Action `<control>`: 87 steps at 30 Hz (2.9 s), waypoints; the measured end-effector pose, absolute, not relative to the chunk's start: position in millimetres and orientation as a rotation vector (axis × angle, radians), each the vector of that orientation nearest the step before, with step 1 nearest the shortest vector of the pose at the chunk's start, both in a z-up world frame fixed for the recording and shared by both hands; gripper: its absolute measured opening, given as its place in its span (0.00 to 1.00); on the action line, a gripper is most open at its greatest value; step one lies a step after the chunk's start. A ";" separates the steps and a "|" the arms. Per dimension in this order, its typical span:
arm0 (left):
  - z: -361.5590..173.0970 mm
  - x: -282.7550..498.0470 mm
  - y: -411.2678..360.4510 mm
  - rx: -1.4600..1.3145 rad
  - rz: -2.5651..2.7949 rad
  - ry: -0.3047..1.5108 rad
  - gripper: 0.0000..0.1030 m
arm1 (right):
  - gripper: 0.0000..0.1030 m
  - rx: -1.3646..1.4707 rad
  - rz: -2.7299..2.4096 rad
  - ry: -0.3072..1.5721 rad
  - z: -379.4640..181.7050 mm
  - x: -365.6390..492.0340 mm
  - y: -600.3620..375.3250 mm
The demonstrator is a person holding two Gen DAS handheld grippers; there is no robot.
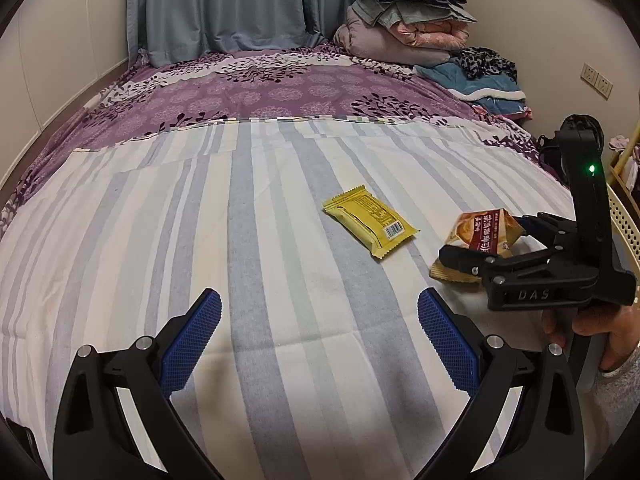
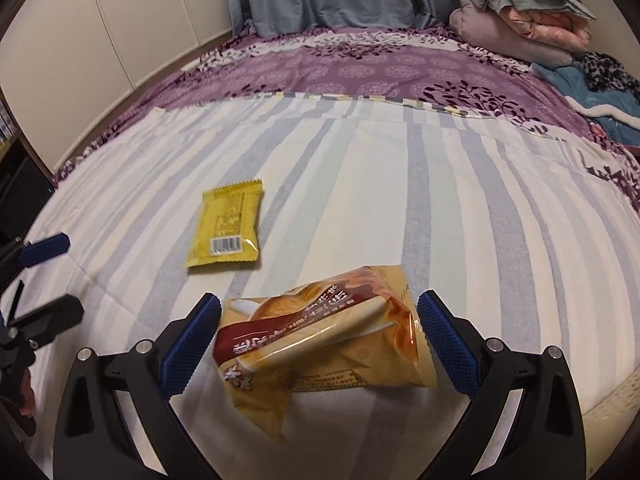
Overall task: Organize snacks
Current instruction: 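Grasp the tan bread pack with the right gripper, then lift the bread pack with the right gripper while the left grasps the small yellow pack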
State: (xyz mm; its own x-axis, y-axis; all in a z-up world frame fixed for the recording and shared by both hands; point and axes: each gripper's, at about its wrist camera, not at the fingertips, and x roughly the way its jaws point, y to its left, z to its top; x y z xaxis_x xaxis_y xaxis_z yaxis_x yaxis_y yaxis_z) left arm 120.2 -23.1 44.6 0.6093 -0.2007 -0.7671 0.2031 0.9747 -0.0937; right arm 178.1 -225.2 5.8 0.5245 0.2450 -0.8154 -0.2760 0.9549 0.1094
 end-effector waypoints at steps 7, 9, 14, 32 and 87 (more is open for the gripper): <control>42.4 133.0 -28.3 0.022 -0.224 0.888 0.97 | 0.95 -0.088 0.295 0.974 3.4 177.1 -218.1; 41.5 136.2 -30.6 0.030 -0.222 0.889 0.97 | 0.95 -0.095 0.280 0.973 3.1 175.9 -217.3; 36.3 148.3 -36.4 0.053 -0.211 0.902 0.97 | 0.80 -0.061 0.230 0.953 6.9 172.8 -226.6; 7.0 208.4 -80.6 0.035 -0.208 1.000 0.97 | 0.79 0.032 0.163 0.923 7.3 153.7 -260.0; 46.3 169.8 -69.2 0.190 -0.306 0.875 0.45 | 0.78 0.081 0.173 0.820 40.0 108.1 -253.6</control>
State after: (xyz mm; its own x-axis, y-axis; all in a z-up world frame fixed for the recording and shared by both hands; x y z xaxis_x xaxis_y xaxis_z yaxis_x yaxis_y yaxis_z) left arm 169.8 -69.2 46.3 0.6012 -0.1850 -0.7773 0.3391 0.9399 0.0386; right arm 108.1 -253.6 40.0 0.6688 0.1843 -0.7202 -0.1220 0.9829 0.1382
